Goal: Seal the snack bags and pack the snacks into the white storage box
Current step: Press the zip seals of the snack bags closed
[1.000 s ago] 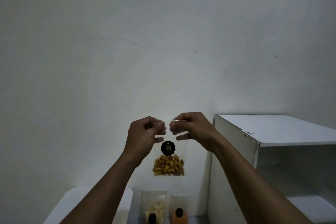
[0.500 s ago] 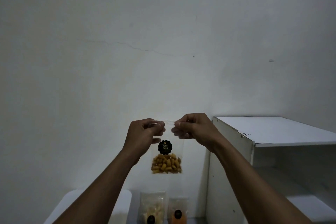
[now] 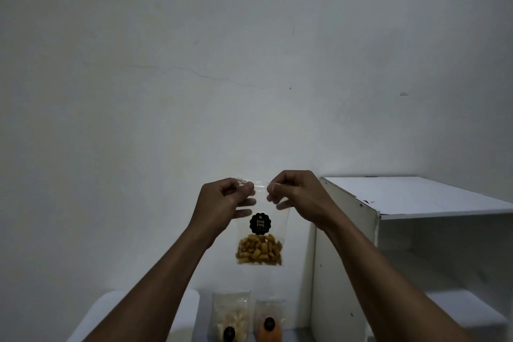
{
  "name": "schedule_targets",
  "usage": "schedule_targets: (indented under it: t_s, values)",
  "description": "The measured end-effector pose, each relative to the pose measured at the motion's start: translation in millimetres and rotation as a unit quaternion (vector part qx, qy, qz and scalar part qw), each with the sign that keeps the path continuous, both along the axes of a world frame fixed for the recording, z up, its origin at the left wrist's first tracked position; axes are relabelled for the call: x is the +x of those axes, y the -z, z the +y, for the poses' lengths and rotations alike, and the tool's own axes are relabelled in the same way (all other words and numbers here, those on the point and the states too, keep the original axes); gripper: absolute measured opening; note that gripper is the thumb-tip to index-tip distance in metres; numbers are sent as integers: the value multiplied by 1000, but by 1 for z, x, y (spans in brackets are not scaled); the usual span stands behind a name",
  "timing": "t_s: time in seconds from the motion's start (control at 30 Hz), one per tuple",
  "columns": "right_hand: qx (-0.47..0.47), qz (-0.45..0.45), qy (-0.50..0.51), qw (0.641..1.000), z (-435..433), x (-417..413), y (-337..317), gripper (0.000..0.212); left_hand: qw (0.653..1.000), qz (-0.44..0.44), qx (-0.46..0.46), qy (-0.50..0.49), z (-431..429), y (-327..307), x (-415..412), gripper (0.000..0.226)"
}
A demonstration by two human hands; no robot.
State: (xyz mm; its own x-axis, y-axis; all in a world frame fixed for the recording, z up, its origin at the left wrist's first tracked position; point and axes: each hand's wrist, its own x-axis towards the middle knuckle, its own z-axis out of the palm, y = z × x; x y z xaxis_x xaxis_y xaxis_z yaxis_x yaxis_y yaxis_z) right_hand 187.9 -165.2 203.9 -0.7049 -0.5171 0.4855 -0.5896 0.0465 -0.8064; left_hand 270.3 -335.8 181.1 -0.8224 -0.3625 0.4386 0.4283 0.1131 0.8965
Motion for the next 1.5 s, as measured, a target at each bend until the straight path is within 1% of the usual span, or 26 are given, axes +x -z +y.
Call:
schedule_targets:
  t_s: [0.07, 0.17, 0.23, 0.3, 0.4, 0.5, 0.57, 0.63, 0.77, 0.83, 0.97, 1.1, 1.2, 1.27, 1.4, 1.5]
  values:
    - [-2, -2, -1, 1000, 0, 2, 1, 11, 1000, 2, -22, -7, -1, 0, 2, 8]
    - [6, -10, -16, 1000, -4, 7, 1, 12, 997, 16, -58, -48, -2, -1, 2, 10]
    - [14, 0, -12, 1000, -7, 11, 1, 12, 994, 24, -78, -67, 0, -2, 3, 10]
    - [18, 14, 0, 1000, -8, 13, 0, 11, 994, 22, -80, -65, 2, 0, 5, 10]
    - [19, 31, 14, 999, -7, 16, -1, 10, 997, 5, -72, -36, 1, 1, 9, 10]
    - [8, 15, 7, 1000, -7, 20, 3, 13, 993, 7, -102, -52, -5, 0, 10, 11]
    - [-7, -23, -8, 1000, -5, 22, 7, 15, 993, 20, -86, -75, -8, 0, 11, 11]
    - [-26, -56, -20, 998, -3, 23, 10, 13, 995, 19, -55, -82, -12, 0, 12, 11]
    - [-32, -52, -4, 998, 0, 26, 10, 10, 1000, -19, -23, -9, -12, -1, 17, 13]
    - [-38, -60, -4, 997, 0, 29, 10, 10, 999, -23, -27, 14, -13, -2, 20, 16]
    - [-41, -76, -5, 996, 0, 32, 15, 20, 999, -6, -48, -7, -15, -3, 21, 7]
    - [-35, -69, 3, 997, -4, 37, 19, 17, 997, 8, -73, -22, -14, 1, 18, 7]
    - [-48, -49, 29, 997, -3, 39, 17, 10, 999, -18, -42, 23, -14, 5, 18, 19]
    - [-48, -44, 34, 997, -3, 40, 17, 10, 999, -25, -19, 39, -16, 7, 18, 24]
    - [-45, -50, 33, 997, -5, 41, 27, 17, 999, 9, -46, -1, -15, 8, 16, 21]
    - [-66, -48, 48, 996, -4, 42, 29, 15, 998, 6, -50, 21, -12, 10, 16, 20]
